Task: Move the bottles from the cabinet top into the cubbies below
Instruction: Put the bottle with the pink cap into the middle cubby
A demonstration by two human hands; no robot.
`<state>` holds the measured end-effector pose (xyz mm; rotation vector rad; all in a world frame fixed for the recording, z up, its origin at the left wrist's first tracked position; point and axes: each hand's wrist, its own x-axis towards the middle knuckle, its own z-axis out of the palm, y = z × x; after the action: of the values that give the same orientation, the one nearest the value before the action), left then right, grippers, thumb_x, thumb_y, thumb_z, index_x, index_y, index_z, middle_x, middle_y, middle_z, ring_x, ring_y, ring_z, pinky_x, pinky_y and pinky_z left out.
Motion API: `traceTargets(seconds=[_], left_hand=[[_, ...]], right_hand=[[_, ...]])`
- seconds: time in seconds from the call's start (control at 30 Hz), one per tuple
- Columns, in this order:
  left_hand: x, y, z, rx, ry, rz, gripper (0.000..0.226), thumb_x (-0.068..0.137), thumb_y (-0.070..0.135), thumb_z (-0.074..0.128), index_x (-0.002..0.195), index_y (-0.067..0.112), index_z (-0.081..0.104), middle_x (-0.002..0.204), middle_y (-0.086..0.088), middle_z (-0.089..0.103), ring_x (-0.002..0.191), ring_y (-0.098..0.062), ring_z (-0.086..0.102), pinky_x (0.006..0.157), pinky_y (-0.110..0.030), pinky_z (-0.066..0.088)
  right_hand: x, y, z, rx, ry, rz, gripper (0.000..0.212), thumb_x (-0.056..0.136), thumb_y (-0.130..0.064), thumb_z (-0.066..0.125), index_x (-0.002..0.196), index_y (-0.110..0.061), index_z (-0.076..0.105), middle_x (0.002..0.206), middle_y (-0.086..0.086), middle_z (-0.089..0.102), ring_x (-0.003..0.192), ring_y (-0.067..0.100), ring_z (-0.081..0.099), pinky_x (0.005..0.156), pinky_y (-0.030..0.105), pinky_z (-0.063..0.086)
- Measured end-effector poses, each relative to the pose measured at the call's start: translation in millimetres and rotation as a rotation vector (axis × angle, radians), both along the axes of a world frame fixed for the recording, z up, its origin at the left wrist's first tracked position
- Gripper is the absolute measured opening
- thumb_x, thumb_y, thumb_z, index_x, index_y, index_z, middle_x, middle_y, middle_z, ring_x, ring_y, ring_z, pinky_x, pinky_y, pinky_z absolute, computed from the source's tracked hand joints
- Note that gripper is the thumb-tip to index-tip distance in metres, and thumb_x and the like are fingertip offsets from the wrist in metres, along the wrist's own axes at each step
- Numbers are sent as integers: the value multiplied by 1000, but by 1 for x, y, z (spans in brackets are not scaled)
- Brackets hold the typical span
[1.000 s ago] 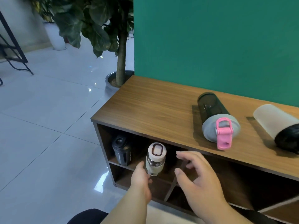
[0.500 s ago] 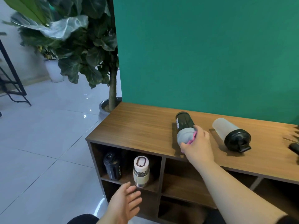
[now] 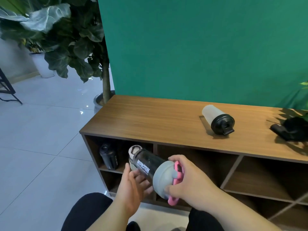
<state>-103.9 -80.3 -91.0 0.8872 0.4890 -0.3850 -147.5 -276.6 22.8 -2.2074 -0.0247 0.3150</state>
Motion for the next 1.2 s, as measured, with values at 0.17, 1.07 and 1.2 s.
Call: traceTargets(seconds=[0.17, 1.07, 1.2], left_hand=[[-1, -28, -21, 159, 95, -28, 62, 89, 57, 67, 135, 17, 64, 125, -25, 75, 117, -45, 70, 105, -62, 53], [110, -134, -136, -198, 384, 94, 53, 103, 43, 37, 130, 13, 70, 130, -20, 73, 128, -40, 62, 119, -50, 42], [114, -132, -135, -282, 387, 121, 56, 104, 51, 35, 120, 12, 72, 131, -21, 72, 133, -40, 58, 122, -51, 36]], right_hand=[[4, -25, -12, -64, 128, 5, 76, 58, -32, 84, 121, -46, 45, 108, -15, 56, 92, 14, 62, 80, 31, 60], [122, -20, -161, -115, -190, -434, 99, 53, -46, 91, 136, -27, 43, 127, -3, 53, 114, 17, 56, 86, 31, 52], [133, -13, -169, -184, -189, -448, 73, 57, -56, 85, 112, -30, 45, 110, -2, 57, 97, 20, 63, 73, 33, 57]])
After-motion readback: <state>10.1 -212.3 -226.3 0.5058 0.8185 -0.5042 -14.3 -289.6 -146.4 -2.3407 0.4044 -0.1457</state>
